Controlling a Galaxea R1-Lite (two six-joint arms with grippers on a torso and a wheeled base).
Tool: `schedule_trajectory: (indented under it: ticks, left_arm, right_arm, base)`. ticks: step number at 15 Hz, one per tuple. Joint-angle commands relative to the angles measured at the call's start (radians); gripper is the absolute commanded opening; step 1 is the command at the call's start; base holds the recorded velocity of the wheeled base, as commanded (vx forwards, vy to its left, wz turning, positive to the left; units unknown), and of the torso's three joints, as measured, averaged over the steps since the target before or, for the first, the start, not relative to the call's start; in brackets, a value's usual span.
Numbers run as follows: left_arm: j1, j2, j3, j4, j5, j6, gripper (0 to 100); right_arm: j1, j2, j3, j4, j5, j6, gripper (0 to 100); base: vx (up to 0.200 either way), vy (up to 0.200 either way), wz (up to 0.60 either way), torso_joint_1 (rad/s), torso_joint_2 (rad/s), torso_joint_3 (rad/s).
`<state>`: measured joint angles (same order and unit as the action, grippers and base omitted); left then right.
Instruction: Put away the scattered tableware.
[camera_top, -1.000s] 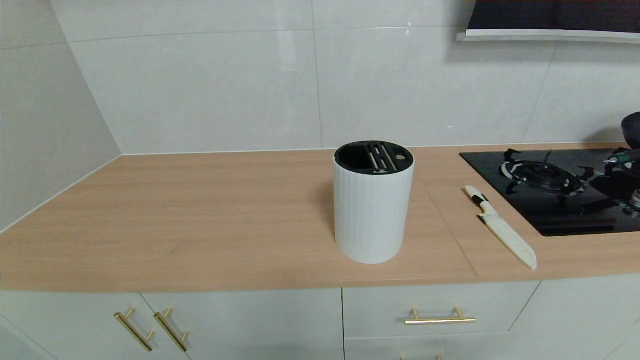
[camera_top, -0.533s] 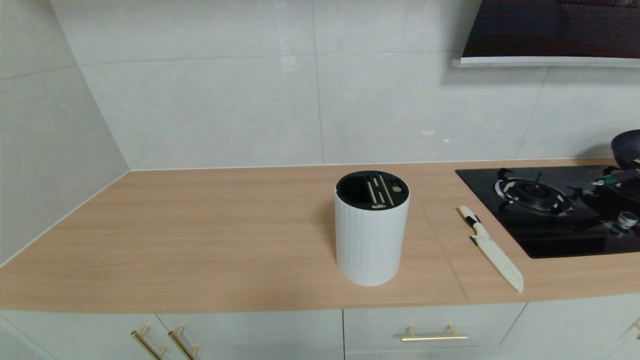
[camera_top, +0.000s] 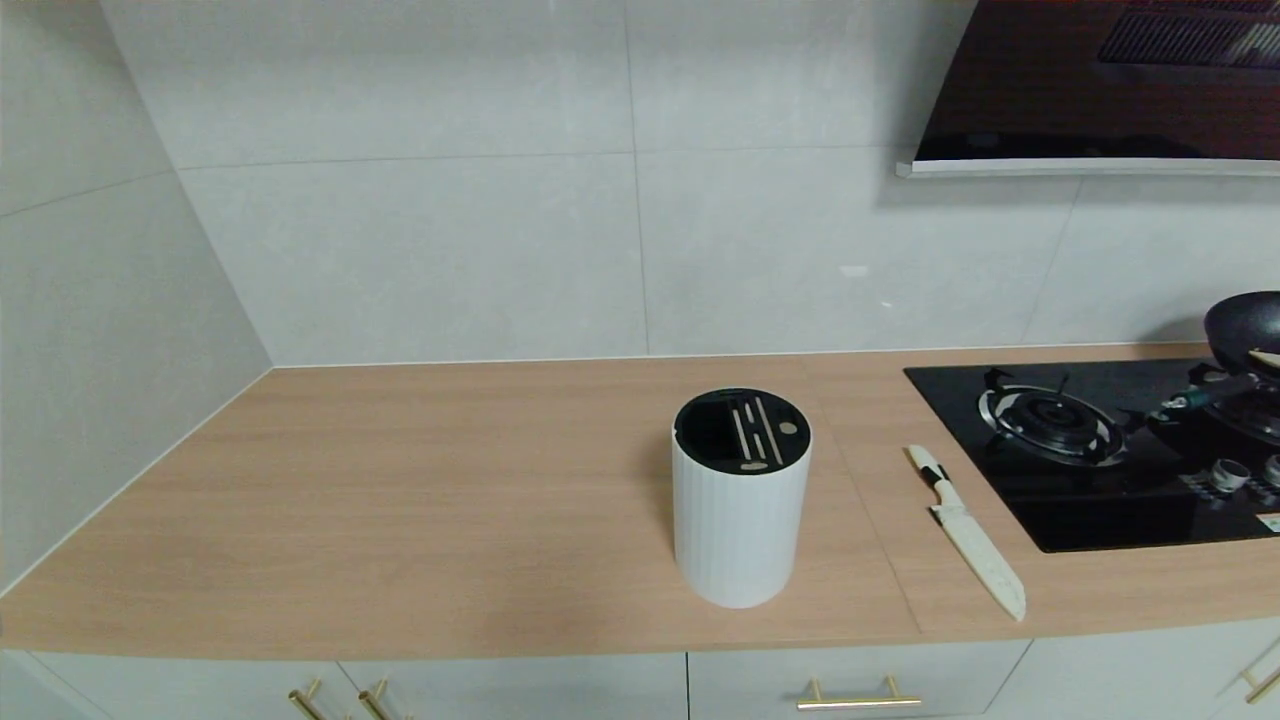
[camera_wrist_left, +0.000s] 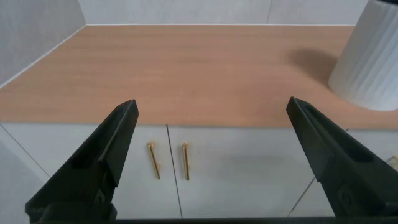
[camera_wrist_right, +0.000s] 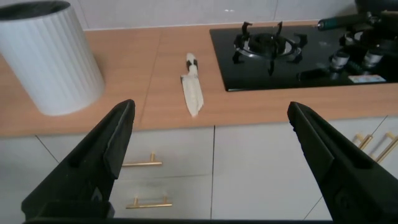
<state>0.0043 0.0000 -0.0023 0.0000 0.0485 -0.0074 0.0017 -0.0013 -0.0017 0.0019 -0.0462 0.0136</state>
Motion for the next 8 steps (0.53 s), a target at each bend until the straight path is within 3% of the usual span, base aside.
schedule_trajectory:
  ticks: [1, 5, 8]
  left_arm:
    - [0.0, 0.0, 0.001, 0.0, 0.001, 0.0, 100]
    - [0.0, 0.0, 0.001, 0.0, 0.001, 0.0, 100]
    - [0.0, 0.0, 0.001, 0.0, 0.001, -0.002, 100]
  right_arm:
    - [0.0, 0.001, 0.0, 0.0, 0.0, 0.0, 100]
    - [0.0, 0.001, 0.0, 0.0, 0.0, 0.0, 100]
    - [0.0, 0.001, 0.0, 0.001, 0.002, -0.001, 100]
  base:
    - [0.0, 0.0, 0.0, 0.178, -0.37, -0.212]
    - [0.0, 0.0, 0.0, 0.164, -0.35, -0.182]
    - [0.0, 0.0, 0.0, 0.019, -0.03, -0.017]
